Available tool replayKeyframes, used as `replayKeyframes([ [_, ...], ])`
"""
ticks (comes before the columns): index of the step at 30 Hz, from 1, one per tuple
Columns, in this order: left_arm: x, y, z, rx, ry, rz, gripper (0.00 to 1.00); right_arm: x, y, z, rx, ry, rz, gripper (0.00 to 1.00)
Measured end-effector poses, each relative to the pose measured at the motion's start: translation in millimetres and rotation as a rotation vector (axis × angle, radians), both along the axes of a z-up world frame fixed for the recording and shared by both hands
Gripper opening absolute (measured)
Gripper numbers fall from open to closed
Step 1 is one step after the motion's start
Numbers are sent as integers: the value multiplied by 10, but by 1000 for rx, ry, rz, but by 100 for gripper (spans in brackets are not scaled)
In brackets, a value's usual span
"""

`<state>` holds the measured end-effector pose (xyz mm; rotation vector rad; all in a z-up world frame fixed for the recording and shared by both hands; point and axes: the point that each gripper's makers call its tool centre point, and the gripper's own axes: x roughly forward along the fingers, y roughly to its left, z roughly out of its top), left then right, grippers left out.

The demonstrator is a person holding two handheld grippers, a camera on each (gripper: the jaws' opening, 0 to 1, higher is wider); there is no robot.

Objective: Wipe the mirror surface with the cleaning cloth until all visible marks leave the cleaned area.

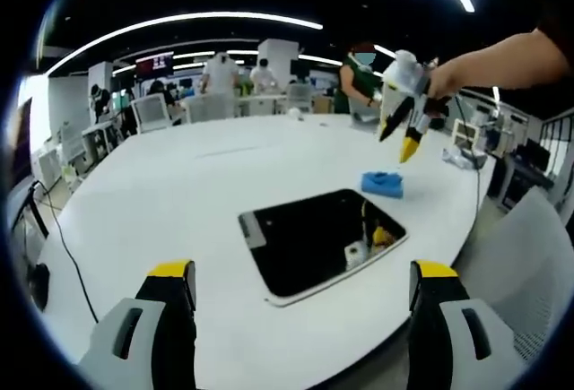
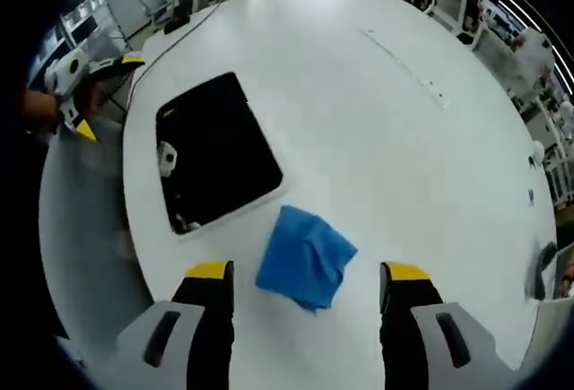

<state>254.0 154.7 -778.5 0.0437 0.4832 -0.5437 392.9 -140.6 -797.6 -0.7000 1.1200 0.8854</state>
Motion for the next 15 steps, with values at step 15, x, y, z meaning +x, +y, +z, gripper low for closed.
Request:
replayKeyframes([
  [15, -22, -5, -44, 30, 13, -17, 99, 58, -129, -441, -19, 19, -61, 36],
])
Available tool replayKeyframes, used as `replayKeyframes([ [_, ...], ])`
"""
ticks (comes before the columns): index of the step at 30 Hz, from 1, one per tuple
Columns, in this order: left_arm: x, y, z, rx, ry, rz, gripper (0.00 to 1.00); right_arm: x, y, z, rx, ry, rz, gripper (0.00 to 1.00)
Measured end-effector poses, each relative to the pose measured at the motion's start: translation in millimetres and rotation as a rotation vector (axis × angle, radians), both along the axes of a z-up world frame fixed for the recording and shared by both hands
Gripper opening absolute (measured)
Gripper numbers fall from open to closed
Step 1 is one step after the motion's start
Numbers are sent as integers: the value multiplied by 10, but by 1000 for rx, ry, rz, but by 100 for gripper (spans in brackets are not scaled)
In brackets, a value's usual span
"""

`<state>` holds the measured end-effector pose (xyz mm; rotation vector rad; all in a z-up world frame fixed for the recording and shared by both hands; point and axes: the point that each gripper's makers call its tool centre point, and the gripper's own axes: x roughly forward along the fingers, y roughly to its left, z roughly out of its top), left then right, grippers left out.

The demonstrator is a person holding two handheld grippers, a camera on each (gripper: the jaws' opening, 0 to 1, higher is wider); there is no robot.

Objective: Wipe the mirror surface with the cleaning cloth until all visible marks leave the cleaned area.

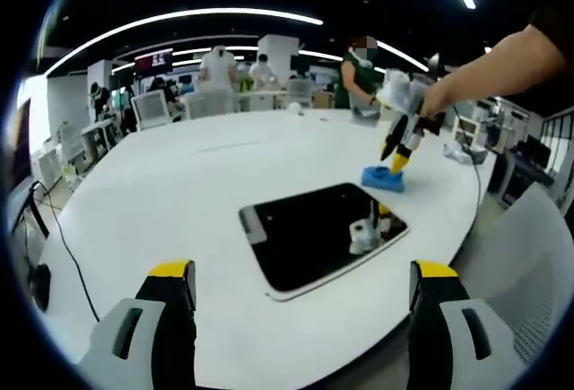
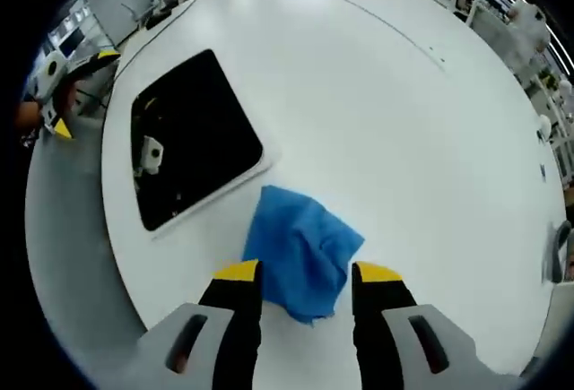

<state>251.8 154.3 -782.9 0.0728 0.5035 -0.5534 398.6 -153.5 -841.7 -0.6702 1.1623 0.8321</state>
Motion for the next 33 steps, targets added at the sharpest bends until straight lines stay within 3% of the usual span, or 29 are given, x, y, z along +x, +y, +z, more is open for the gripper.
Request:
replayKeyframes([
  [4, 8, 54, -2, -10, 4, 33, 99, 26, 92, -46, 39, 7, -35, 34],
  [11, 7, -5, 26, -46, 1, 13, 99, 15, 50, -236, -2, 27, -62, 25],
  [14, 5, 4, -4, -41, 20, 17, 99, 27, 56, -211, 11, 12, -102, 23],
  [16, 9, -27, 18, -54, 12, 5, 99, 32, 73, -209, 20, 1, -112, 7],
  [17, 8, -28, 18, -53, 10, 4, 99, 34, 62, -223, 11, -6, -115, 6],
  [33, -9, -34, -28, -45, 37, -2, 99, 41, 2, -196, 18, 18, -280, 4],
])
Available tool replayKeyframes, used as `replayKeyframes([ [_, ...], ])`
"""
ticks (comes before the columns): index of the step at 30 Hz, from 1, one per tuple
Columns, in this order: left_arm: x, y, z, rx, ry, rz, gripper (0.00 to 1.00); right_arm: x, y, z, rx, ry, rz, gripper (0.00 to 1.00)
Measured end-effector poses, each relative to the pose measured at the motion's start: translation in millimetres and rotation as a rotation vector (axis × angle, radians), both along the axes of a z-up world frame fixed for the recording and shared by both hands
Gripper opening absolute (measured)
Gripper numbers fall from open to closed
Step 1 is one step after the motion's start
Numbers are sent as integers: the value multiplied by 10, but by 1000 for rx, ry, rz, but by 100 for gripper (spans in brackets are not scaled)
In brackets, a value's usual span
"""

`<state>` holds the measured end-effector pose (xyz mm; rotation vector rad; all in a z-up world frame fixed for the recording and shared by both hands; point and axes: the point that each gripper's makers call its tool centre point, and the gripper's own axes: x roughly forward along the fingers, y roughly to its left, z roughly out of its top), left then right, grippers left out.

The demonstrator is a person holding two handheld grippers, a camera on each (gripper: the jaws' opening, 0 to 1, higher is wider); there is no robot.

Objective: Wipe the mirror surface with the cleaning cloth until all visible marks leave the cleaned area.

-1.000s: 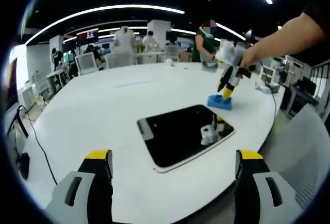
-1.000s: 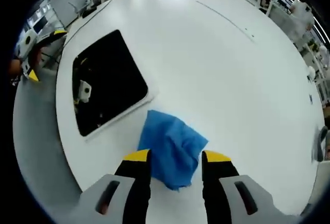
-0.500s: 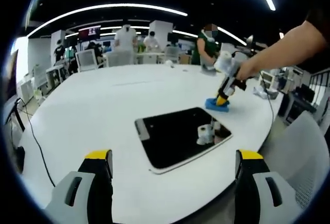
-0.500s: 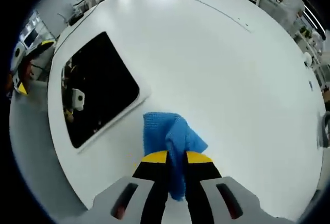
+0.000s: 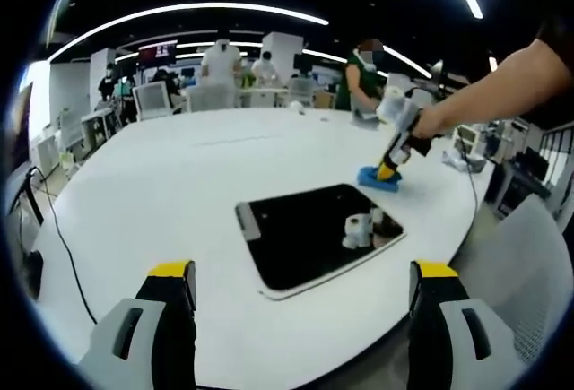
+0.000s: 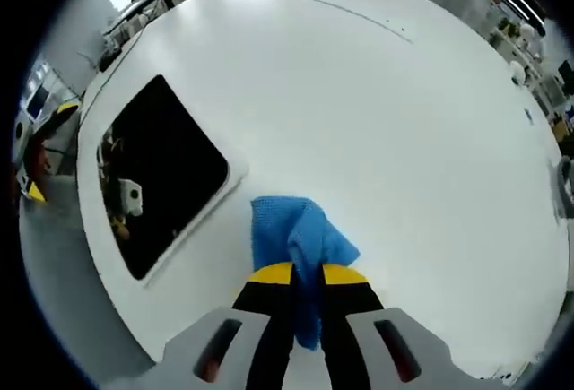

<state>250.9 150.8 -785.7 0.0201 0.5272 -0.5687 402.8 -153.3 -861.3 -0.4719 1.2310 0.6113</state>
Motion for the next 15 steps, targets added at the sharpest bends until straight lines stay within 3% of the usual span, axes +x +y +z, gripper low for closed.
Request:
replayKeyframes([
  [11, 11, -14, 9, -2, -3, -11, 99, 24, -165, 269, 32, 45, -215, 4],
  [15, 25, -13, 14, -6, -6, -12, 99, 71, -215, 370, 30, 34, -231, 4],
])
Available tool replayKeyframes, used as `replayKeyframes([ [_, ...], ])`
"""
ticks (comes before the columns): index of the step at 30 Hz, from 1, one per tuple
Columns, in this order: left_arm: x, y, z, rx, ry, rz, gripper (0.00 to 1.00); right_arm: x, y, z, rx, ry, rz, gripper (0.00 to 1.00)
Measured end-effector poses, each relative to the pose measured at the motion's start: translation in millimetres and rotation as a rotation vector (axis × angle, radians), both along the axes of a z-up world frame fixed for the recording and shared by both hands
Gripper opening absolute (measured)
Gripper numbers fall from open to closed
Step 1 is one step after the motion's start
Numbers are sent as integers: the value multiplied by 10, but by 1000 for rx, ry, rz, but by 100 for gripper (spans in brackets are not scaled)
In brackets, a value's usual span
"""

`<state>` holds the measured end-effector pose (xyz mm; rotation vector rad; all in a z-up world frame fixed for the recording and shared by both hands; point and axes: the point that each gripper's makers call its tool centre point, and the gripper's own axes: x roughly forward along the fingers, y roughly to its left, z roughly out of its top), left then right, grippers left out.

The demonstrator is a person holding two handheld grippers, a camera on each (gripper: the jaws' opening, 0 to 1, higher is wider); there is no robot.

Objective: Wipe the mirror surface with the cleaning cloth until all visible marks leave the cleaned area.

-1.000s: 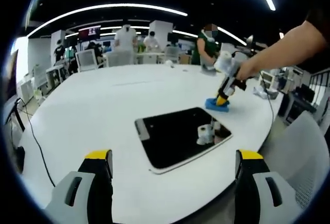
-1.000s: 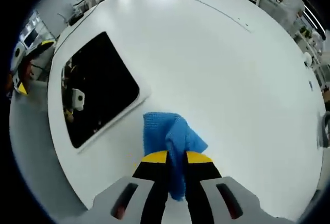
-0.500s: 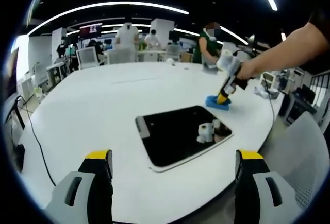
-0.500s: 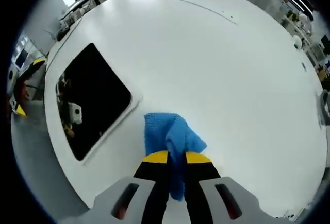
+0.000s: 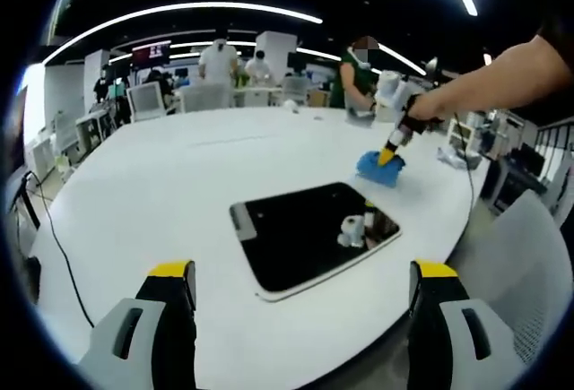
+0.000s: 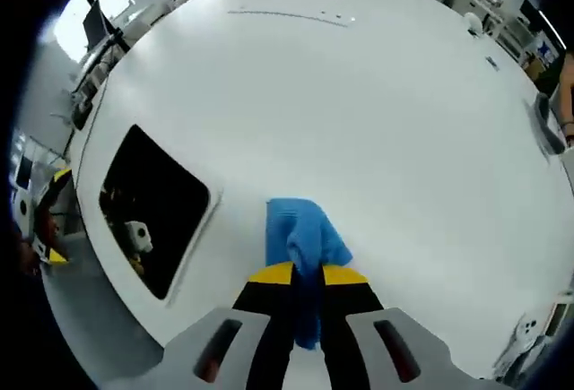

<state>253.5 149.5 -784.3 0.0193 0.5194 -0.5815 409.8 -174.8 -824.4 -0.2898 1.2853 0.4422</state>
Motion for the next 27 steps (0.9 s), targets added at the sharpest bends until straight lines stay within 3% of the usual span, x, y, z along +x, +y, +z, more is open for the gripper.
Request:
replayKeyframes([
  [8, -2, -17, -2, -3, 2, -9, 99, 4, 55, 58, 1, -3, 10, 4],
  [16, -9, -25, -3, -4, 2, -12, 99, -52, 119, 25, -11, 2, 64, 4],
  [22, -8, -16, -2, -8, 1, -4, 99, -98, 218, 9, -20, -16, 167, 4],
  [27, -10, -12, -4, -9, 1, -1, 99, -97, 299, -21, -10, -3, 169, 4],
])
